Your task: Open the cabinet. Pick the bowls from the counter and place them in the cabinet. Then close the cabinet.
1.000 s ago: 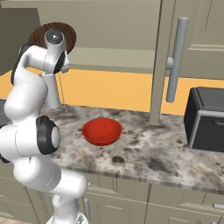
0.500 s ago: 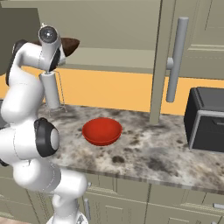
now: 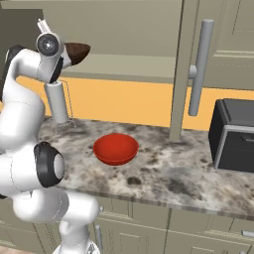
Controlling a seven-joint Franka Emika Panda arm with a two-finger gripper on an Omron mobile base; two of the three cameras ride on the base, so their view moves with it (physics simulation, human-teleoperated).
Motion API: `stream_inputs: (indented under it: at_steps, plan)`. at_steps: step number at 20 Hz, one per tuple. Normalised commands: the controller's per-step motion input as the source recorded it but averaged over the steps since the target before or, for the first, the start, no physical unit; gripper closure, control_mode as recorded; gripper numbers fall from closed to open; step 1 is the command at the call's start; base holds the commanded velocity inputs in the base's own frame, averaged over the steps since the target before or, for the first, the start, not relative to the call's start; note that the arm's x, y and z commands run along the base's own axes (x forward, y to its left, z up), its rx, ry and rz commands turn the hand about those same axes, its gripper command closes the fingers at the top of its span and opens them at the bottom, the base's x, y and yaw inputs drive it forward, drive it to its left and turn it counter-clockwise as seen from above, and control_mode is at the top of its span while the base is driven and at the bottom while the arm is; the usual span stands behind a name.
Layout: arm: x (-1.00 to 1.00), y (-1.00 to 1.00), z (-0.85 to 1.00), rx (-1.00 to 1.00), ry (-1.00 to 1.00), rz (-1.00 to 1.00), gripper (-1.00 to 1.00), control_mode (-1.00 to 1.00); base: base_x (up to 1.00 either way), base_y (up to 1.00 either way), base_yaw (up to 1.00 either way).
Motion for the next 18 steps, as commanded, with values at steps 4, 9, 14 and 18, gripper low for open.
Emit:
stream_inputs:
  at_steps: [4, 9, 14, 18]
  plan:
    - [-0.73, -0.76, 0.32, -0.01, 0.14, -0.01, -1.0, -1.0, 0.0, 0.0, 0.0]
    - [-0.76, -0.8, 0.21, -0.14, 0.27, 0.0, -1.0, -1.0, 0.0, 0.0, 0.0]
    - [-0.83, -0.79, 0.01, -0.14, 0.21, 0.0, -1.0, -1.0, 0.0, 0.0, 0.0]
    - [-0.55, -0.72, -0.38, -0.1, 0.17, 0.0, -1.0, -1.0, 0.0, 0.0, 0.0]
